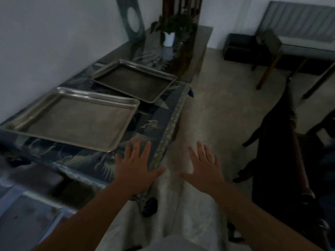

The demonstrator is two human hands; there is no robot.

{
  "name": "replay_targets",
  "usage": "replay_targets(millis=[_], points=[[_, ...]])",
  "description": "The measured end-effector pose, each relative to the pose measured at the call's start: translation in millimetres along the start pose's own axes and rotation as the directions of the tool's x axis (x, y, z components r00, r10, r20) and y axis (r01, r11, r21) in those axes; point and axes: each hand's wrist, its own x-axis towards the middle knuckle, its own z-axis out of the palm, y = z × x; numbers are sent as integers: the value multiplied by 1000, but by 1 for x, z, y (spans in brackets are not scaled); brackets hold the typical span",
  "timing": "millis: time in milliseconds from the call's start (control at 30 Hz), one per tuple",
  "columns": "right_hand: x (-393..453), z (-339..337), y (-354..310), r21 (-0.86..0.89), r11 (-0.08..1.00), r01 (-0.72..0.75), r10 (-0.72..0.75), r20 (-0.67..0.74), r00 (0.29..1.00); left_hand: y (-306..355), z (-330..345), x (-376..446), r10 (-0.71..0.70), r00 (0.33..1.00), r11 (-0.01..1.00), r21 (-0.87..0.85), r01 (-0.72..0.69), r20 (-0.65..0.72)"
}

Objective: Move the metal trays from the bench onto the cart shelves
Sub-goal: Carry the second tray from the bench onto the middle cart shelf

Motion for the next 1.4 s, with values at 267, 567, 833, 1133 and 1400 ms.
replay_targets(millis=[267, 567, 833, 1133, 1400], points=[[61, -18, 98, 46, 990, -130, 132, -35, 991, 95, -7, 110, 106, 994, 994, -9, -106, 21], [191, -39, 189, 17, 967, -253, 254, -17, 967, 147, -13, 288, 161, 985, 986, -41, -159, 61], [323, -69, 237, 6, 976, -218, 218, 50, 975, 153, -37, 414, 109, 991, 994, -36, -106, 73], [537, -71, 267, 23, 987, 161, -163, 121, 979, 149, -35, 522, -252, 967, 965, -66, 253, 31], [698, -107, 259, -35, 857, 514, -495, 221, 841, 152, -45, 550, -640, 763, 712, -306, 631, 84]])
